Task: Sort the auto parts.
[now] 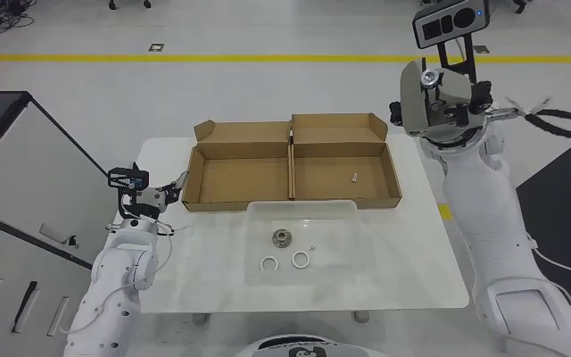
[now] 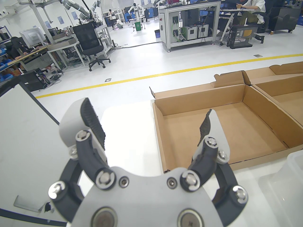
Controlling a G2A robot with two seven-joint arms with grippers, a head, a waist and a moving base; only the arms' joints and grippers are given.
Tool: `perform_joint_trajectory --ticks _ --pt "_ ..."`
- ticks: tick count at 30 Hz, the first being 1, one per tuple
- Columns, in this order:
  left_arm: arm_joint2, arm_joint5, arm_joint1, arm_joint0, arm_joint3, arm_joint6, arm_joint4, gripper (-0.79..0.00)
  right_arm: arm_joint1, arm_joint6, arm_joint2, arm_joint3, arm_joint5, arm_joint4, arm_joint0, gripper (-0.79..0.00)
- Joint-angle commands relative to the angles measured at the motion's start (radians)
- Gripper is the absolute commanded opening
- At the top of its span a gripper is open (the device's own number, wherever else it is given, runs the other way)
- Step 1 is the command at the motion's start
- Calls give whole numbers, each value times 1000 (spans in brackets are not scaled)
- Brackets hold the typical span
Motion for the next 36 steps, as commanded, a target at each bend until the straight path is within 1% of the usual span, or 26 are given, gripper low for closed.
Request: perform_joint_trajectory --ticks 1,5,8,11,14,16,17,19,20,22,24,28,29,31,36 --pt "0 0 0 0 0 0 0 0 9 10 42 16 41 -64 -2 -785" --pt "0 0 0 0 0 0 0 0 37 63 151 64 140 -218 -8 -785" --pt "0 0 0 0 0 0 0 0 61 118 228 95 219 -365 4 -785" --pt "0 0 0 0 0 0 0 0 87 194 275 123 282 -556 53 -785" --pt "0 0 0 0 0 0 0 0 111 283 264 161 315 -794 144 -785" --pt "0 0 0 0 0 0 0 0 126 338 217 180 291 -1003 221 -785" --pt "0 0 0 0 0 0 0 0 132 338 171 188 268 -1096 256 -785" --pt "0 0 0 0 0 0 0 0 134 338 87 237 246 -1152 322 -785" --pt "0 0 0 0 0 0 0 0 137 338 38 250 214 -1221 358 -785" --pt "0 0 0 0 0 0 0 0 133 338 -50 299 184 -1263 420 -785" --pt "0 0 0 0 0 0 0 0 128 338 -141 337 149 -1346 481 -785" --pt "0 0 0 0 0 0 0 0 105 338 -301 416 114 -1471 571 -785" --pt "0 0 0 0 0 0 0 0 97 335 -329 435 113 -1478 585 -785" --pt "0 0 0 0 0 0 0 0 83 329 -391 460 98 -1542 610 -785" --pt "0 0 0 0 0 0 0 0 51 306 -513 509 87 -1628 627 -785"
